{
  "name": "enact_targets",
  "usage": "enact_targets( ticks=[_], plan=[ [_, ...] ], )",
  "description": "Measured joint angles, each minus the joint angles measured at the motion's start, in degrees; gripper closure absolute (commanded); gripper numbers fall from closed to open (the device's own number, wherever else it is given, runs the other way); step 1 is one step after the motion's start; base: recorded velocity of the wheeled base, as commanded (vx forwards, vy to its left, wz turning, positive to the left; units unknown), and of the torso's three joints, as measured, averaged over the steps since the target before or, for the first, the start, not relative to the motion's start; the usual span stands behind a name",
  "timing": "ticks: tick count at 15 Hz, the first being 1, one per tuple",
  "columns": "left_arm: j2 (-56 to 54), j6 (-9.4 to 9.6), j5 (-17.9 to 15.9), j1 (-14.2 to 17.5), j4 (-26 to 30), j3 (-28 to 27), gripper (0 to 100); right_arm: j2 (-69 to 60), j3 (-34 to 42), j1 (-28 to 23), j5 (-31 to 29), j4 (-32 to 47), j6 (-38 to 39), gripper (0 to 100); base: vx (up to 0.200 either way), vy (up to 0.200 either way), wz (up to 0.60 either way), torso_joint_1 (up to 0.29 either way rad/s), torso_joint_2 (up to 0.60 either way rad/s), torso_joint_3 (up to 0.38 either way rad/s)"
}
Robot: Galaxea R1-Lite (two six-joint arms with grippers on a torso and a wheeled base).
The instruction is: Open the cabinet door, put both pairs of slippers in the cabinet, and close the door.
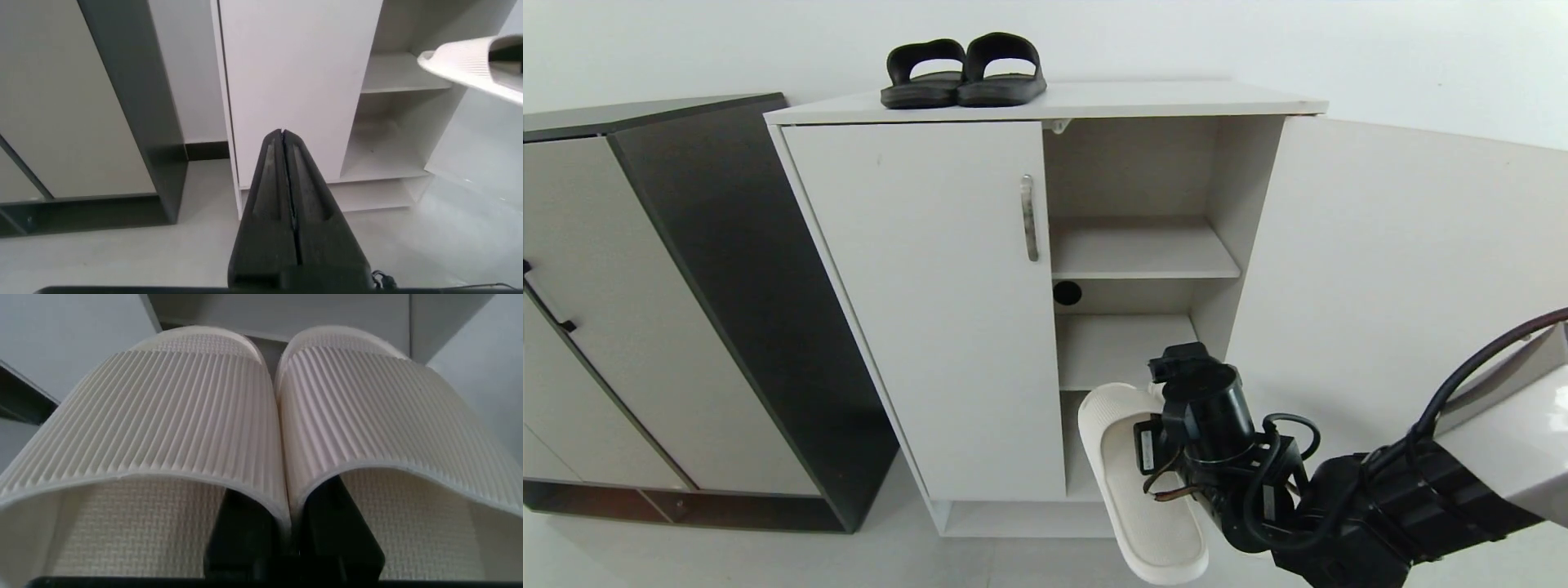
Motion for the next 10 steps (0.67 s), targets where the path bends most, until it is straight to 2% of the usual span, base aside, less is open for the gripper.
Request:
enact_targets(
  ticks=[4,10],
  plan=[
    [0.0,0.17,0.0,0.0,0.0,0.0,100,3.1,-1.2,-1.2,0.3,-0.4,0.3,100,0.0,0.0,0.0,0.0,0.0,0.0],
    [0.0,0.22,0.0,0.0,0.0,0.0,100,8.4,-7.6,-2.5,0.0,-0.5,0.2,100,0.0,0.0,0.0,0.004,0.0,-0.164]
  ],
)
